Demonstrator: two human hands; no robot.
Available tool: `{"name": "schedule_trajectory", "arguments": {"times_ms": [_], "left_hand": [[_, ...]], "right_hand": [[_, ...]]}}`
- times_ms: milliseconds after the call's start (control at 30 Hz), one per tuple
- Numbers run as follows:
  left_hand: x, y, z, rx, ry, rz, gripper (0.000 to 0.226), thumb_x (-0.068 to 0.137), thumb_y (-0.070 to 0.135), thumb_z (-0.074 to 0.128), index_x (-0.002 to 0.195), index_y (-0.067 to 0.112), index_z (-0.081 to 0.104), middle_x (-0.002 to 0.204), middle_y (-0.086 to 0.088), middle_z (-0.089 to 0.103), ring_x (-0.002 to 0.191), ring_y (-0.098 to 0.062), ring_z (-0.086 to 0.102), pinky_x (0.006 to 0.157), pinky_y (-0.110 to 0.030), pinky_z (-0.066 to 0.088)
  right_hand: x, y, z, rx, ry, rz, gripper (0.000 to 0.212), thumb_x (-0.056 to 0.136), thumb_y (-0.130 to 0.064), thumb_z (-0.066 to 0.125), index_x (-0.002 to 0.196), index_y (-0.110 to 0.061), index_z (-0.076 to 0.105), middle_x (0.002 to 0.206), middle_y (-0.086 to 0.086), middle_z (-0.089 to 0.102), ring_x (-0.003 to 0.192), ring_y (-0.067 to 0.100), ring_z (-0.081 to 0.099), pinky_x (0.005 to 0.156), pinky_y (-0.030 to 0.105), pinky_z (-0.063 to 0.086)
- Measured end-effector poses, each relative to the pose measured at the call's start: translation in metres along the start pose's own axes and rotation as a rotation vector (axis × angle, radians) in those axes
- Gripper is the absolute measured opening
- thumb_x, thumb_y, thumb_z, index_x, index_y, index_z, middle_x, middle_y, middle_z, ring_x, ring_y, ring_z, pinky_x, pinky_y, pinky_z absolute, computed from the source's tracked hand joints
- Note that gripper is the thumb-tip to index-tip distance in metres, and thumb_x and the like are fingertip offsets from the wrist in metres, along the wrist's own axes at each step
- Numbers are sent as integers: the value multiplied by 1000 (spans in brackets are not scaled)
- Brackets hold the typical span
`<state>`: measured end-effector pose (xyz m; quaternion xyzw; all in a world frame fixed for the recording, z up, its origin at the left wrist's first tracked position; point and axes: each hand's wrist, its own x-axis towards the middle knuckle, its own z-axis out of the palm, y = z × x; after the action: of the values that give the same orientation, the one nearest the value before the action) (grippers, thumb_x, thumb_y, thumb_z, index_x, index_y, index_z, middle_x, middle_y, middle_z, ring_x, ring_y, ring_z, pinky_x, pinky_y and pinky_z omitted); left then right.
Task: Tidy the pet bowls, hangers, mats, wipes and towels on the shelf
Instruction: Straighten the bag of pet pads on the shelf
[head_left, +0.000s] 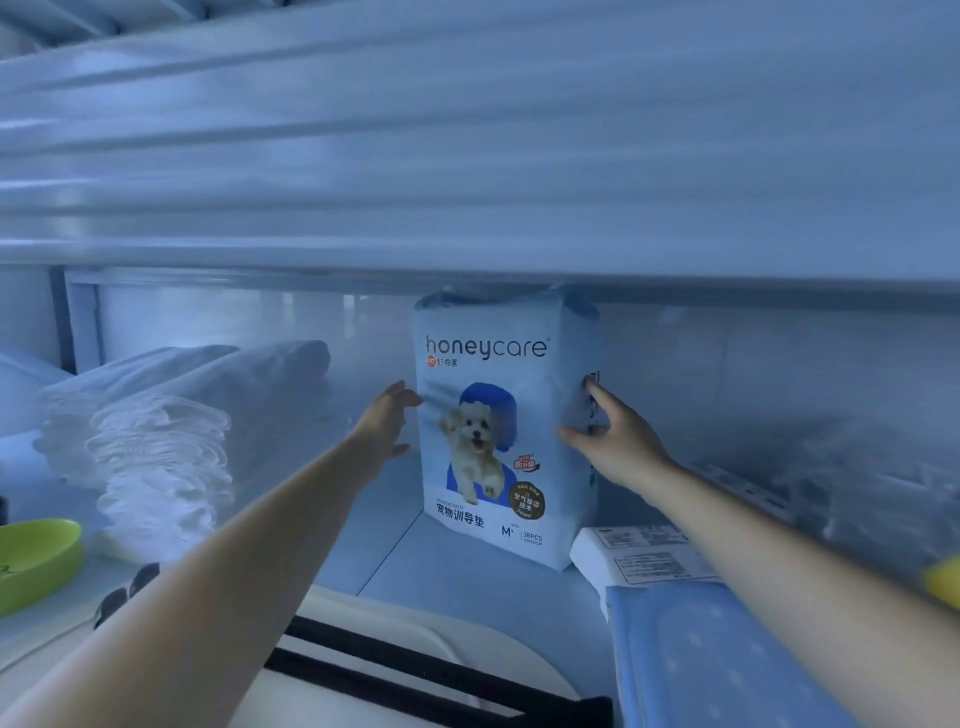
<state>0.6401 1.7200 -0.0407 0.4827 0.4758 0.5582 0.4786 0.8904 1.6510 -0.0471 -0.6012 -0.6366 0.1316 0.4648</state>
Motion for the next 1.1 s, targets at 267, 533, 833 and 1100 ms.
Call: {"name": "schedule_trajectory", "arguments": {"times_ms": [267, 533, 833, 1100], "left_hand": [[16, -10, 22, 117, -82, -4, 31, 86, 3, 40, 105, 24, 53, 119, -7, 48, 109, -22, 40, 89, -38, 36], [20, -14, 19, 316, -127, 0, 39, 74, 12, 52, 111, 20, 44, 90, -5, 50, 95, -25, 44, 78, -34, 39], [16, -15, 4, 178, -175, 13, 29, 51, 26, 50, 79, 20, 52, 105, -7, 55, 102, -25, 50, 86, -37, 41], [8, -36, -12, 142, -155, 118, 31, 66, 17, 55, 97, 20, 55, 96, 1, 59, 89, -17, 54, 83, -35, 43]], "right_hand": [[-19, -2, 14, -61, -141, 44, 97, 80, -39, 70, 150, -28, 5, 156, -5, 20, 139, 17, 31, 112, 38, 31], [-17, -8, 20, -93, -202, 158, 102, 76, -36, 73, 150, -17, 5, 151, -1, 32, 132, 19, 39, 107, 30, 35], [-8, -8, 30, 33, -226, 261, 117, 50, -46, 71, 149, -32, 9, 146, -10, 38, 129, 18, 42, 102, 41, 43], [14, -7, 38, 233, -257, 319, 84, 70, -19, 73, 139, -37, 29, 117, -16, 60, 110, 10, 55, 83, 33, 52]]}}
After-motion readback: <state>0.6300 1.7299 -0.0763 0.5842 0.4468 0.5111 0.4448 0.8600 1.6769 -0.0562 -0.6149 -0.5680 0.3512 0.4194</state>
